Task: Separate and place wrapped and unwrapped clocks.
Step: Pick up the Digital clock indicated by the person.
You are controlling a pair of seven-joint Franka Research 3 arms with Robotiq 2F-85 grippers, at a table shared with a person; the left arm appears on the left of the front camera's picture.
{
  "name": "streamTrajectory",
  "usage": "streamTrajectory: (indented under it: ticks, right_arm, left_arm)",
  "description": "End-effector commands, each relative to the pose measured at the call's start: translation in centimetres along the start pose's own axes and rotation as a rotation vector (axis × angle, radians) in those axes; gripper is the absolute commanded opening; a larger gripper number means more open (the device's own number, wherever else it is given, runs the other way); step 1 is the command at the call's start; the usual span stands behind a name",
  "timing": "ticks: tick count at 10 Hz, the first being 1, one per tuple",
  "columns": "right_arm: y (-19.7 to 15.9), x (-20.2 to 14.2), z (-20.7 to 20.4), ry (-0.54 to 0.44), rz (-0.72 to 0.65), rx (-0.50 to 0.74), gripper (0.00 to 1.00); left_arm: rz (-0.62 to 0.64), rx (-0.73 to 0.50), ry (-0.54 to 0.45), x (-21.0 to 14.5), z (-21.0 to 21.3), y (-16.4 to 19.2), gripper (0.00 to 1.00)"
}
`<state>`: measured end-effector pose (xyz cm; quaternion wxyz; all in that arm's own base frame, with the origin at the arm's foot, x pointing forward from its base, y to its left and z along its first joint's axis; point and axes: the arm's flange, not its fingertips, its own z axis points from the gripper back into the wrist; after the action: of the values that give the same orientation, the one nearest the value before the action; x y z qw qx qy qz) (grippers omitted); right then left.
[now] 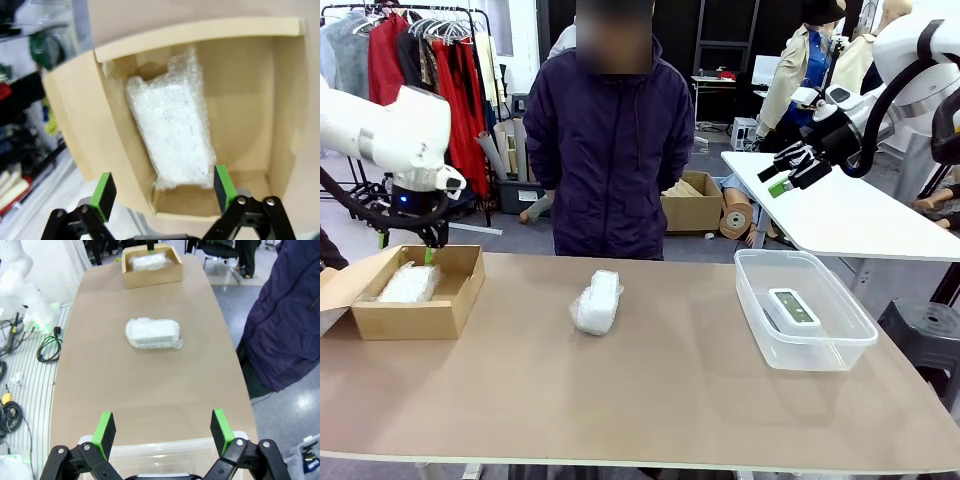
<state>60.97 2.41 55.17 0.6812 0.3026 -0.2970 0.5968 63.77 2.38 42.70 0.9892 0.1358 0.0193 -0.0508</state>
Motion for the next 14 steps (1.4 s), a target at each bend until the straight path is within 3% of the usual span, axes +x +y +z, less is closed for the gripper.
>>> streamTrajectory:
  ticks: [1,5,6,8,9,11,14]
  right_arm:
    - [0.3,0.2,0.0,0.001,0.006,0.000,1.00]
    - [0.3,0.2,0.0,0.001,0.006,0.000,1.00]
    - [0.3,0.2,0.0,0.001,0.006,0.000,1.00]
    - [0.3,0.2,0.0,0.001,0.006,0.000,1.00]
    - [0.3,0.2,0.0,0.001,0.006,0.000,1.00]
    - [0.3,0.2,0.0,0.001,0.006,0.000,1.00]
    - [0.3,0.2,0.0,0.001,0.006,0.000,1.00]
  left_arm:
    - [-0.144,-0.115,-0.040,-1.1,2.9,2.6,1.00]
    - [-0.648,-0.387,-0.215,-3.7,8.1,5.6,1.00]
    - [-0.715,-0.410,-0.274,-3.7,8.8,6.1,1.00]
    - [-1.013,-0.525,-0.367,-3.4,9.7,6.7,1.00]
    - [-1.141,-0.523,-0.449,-3.5,9.7,6.3,1.00]
    - [-1.317,-0.595,-0.607,-3.6,10.3,5.9,1.00]
    - [-1.399,-0.650,-0.836,-3.7,10.8,5.6,1.00]
